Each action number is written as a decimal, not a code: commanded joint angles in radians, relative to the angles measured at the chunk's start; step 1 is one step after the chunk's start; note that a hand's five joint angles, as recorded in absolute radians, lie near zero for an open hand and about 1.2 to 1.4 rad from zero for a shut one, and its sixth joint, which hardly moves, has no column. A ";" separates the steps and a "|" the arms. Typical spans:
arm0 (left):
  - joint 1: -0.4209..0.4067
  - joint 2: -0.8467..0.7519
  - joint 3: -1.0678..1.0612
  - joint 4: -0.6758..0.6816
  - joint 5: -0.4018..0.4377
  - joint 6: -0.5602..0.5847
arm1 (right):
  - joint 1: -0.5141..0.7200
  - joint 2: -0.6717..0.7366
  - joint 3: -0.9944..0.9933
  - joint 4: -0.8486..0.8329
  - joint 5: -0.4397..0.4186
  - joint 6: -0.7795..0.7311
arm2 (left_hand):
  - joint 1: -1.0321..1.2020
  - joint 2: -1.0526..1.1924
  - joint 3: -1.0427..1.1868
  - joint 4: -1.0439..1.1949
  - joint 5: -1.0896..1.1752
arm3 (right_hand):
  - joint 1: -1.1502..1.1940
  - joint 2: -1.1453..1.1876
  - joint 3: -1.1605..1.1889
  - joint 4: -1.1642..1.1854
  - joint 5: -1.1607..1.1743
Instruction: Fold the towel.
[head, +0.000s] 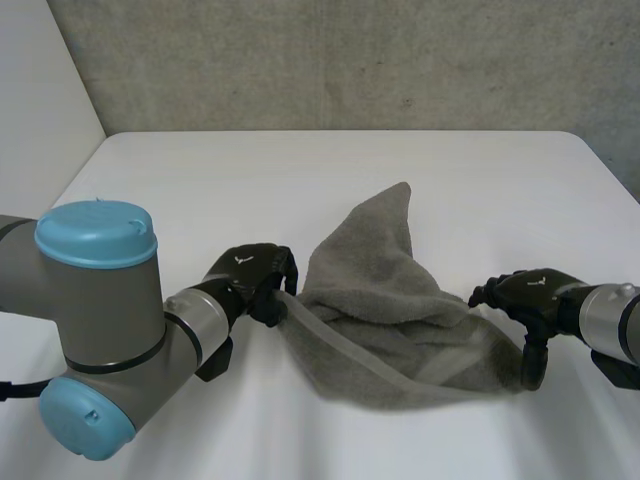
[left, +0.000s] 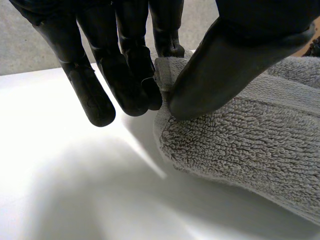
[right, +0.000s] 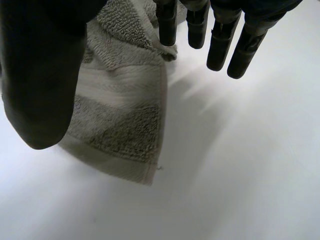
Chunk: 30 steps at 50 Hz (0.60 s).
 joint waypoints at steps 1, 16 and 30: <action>0.005 -0.013 0.008 0.006 -0.003 -0.005 | 0.002 -0.089 0.100 -0.049 -0.035 0.001 | 0.124 0.086 0.075 0.048 0.080 | -0.054 -0.066 -0.066 -0.087 -0.061; 0.067 -0.044 0.061 0.003 -0.003 -0.024 | 0.013 -0.135 0.239 -0.150 -0.111 0.018 | 0.124 0.086 0.075 0.048 0.080 | 0.092 0.080 0.079 0.059 0.084; 0.083 -0.043 0.072 0.000 -0.003 -0.045 | 0.074 -0.132 0.249 -0.211 -0.109 0.149 | 0.124 0.086 0.075 0.048 0.080 | 0.218 0.206 0.206 0.185 0.210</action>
